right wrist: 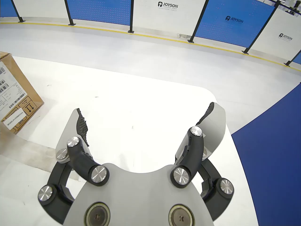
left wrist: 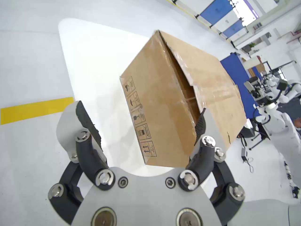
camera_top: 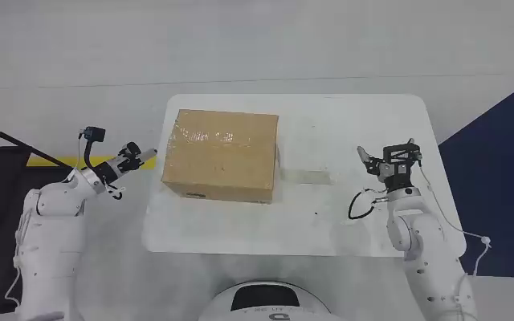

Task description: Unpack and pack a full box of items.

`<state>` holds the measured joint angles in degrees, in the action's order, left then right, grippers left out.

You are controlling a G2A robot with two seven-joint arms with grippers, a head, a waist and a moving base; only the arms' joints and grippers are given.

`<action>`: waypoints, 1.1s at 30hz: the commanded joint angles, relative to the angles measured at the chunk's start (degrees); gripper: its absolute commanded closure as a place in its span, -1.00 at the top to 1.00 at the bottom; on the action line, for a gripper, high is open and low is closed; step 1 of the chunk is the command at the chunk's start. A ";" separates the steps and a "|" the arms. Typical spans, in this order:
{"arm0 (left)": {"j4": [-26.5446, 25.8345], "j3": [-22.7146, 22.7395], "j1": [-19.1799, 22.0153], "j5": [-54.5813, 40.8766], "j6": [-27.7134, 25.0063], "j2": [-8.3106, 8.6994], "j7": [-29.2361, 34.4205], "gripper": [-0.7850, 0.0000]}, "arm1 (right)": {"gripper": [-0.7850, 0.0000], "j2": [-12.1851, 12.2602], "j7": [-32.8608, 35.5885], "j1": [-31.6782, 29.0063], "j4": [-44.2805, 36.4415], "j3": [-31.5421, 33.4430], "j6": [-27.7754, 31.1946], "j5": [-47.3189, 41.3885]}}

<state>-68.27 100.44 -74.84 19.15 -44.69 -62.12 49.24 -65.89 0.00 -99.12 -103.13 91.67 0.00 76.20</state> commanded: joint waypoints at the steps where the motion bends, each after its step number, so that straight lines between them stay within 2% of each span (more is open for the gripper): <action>1: 0.05 -1.52 0.82 1.00 -0.55 0.11 0.67 1.00 | 1.00 0.00 0.00 0.00 0.00 0.00 0.00 0.00; 6: -1.90 -5.12 1.48 3.28 0.00 0.06 -0.17 1.00 | 1.00 0.00 0.00 0.00 0.00 0.00 0.00 0.00; 11: -3.43 -6.68 0.84 1.97 -0.69 0.22 -1.23 1.00 | 1.00 0.00 0.00 0.00 0.00 0.00 0.00 0.00; 15: -3.40 -5.56 0.38 -2.76 -1.74 0.78 -0.58 1.00 | 1.00 0.00 0.00 0.00 0.00 0.00 0.00 0.00; 19: -2.44 -2.41 0.09 -2.64 -1.02 1.60 -2.48 1.00 | 1.00 0.00 0.00 0.00 0.00 0.00 0.00 0.00; 21: -1.23 -1.24 0.55 -0.37 0.98 1.98 -3.58 1.00 | 1.00 0.00 0.00 0.00 0.00 0.00 0.00 0.00; 24: -1.19 -1.84 0.97 5.64 2.04 2.22 -5.93 1.00 | 1.00 0.00 0.00 0.00 0.00 0.00 0.00 0.00; 29: -3.79 -5.90 -0.18 17.63 4.64 1.87 -13.05 1.00 | 1.00 0.00 0.00 0.00 0.00 0.00 0.00 0.00; 33: -4.38 -8.21 -0.84 20.35 4.54 1.66 -16.17 1.00 | 1.00 0.00 0.00 0.00 0.00 0.00 0.00 0.00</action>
<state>-72.66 92.69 -75.61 39.41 -39.55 -60.45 33.62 -65.89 0.00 -99.12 -103.13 91.67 0.00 76.20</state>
